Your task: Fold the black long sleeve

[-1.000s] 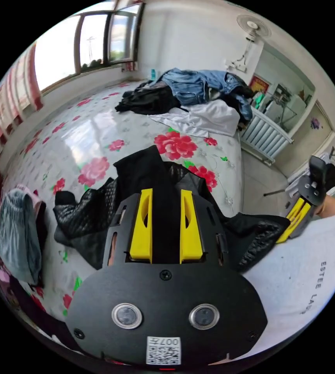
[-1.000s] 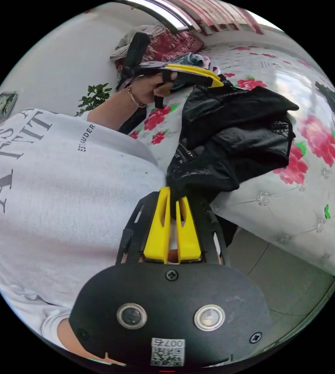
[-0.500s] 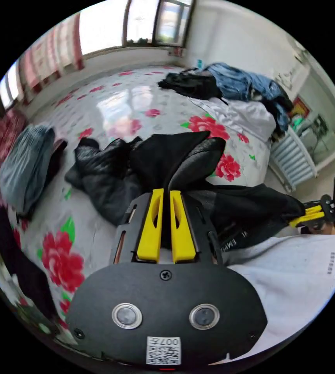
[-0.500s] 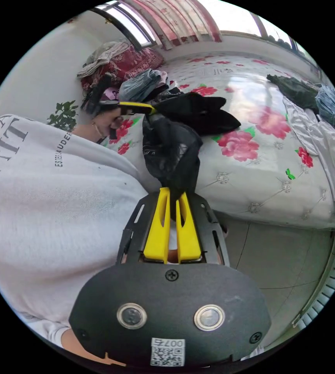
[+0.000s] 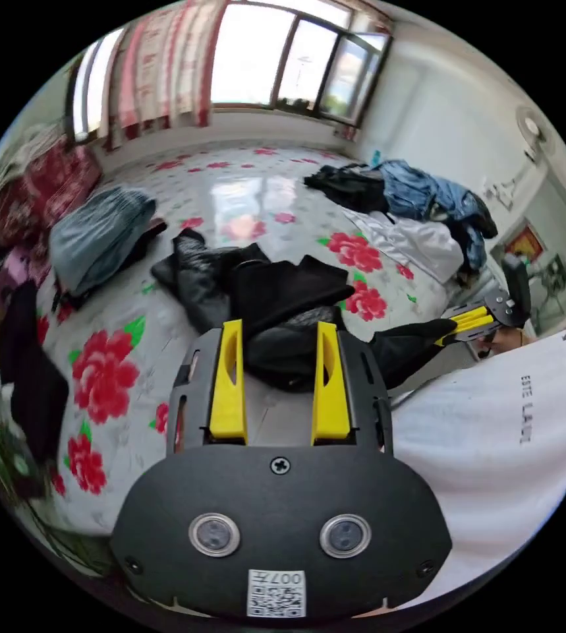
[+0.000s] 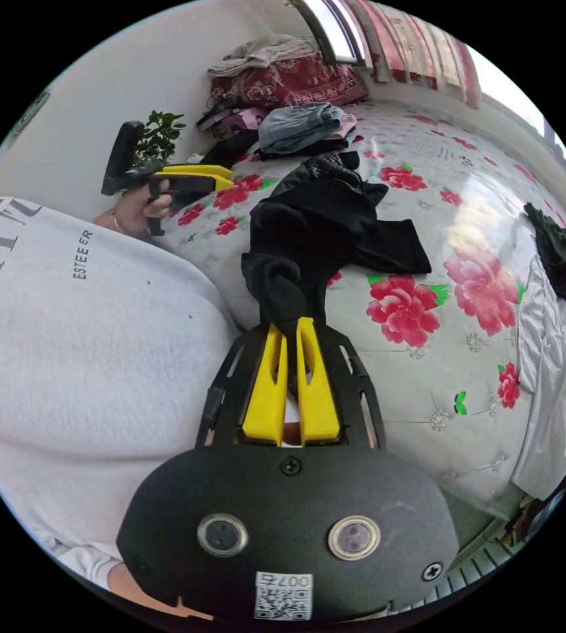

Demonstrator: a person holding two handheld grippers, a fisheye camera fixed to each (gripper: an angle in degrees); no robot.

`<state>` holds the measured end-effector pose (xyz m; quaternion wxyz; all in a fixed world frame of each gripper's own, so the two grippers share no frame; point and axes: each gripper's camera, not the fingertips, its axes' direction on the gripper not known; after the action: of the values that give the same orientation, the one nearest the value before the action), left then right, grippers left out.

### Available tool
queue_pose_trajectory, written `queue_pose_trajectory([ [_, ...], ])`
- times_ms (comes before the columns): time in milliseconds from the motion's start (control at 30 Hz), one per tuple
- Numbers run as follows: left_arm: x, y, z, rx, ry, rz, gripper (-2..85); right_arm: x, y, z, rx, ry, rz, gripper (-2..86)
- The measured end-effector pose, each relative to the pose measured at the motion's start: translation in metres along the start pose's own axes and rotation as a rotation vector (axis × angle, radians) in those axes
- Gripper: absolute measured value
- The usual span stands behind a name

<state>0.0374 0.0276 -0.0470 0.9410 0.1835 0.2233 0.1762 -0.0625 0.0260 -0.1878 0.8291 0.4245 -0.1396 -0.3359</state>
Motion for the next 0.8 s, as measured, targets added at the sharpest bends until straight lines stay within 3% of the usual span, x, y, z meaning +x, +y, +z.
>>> queue_pose_trajectory([
  [100,0.048,-0.033,0.079,-0.131,-0.144,0.206,11.5,-0.010,0.003,-0.012,0.009,-0.004,-0.009,3.6],
  [167,0.049,-0.036,0.134,-0.299,-0.247,0.199,1.8,-0.018,0.006,-0.029,0.022,0.029,-0.007,3.7],
  [200,0.045,-0.037,0.134,-0.308,-0.235,0.163,1.1,-0.020,0.007,-0.035,0.031,0.049,-0.006,3.7],
  [367,-0.023,-0.004,0.006,0.134,0.039,-0.319,-0.8,-0.043,0.006,-0.144,0.241,0.305,-0.027,4.3],
  [467,-0.039,0.042,-0.087,0.471,0.164,-0.446,-0.9,-0.059,0.011,-0.232,0.437,0.421,-0.013,4.3],
  [667,-0.002,0.110,-0.235,1.002,0.148,-0.345,-1.0,-0.124,0.064,-0.400,0.902,0.585,-0.119,4.0],
  [800,0.035,0.127,-0.285,1.173,0.061,-0.252,-1.0,-0.178,0.083,-0.455,1.089,0.741,-0.248,3.9],
])
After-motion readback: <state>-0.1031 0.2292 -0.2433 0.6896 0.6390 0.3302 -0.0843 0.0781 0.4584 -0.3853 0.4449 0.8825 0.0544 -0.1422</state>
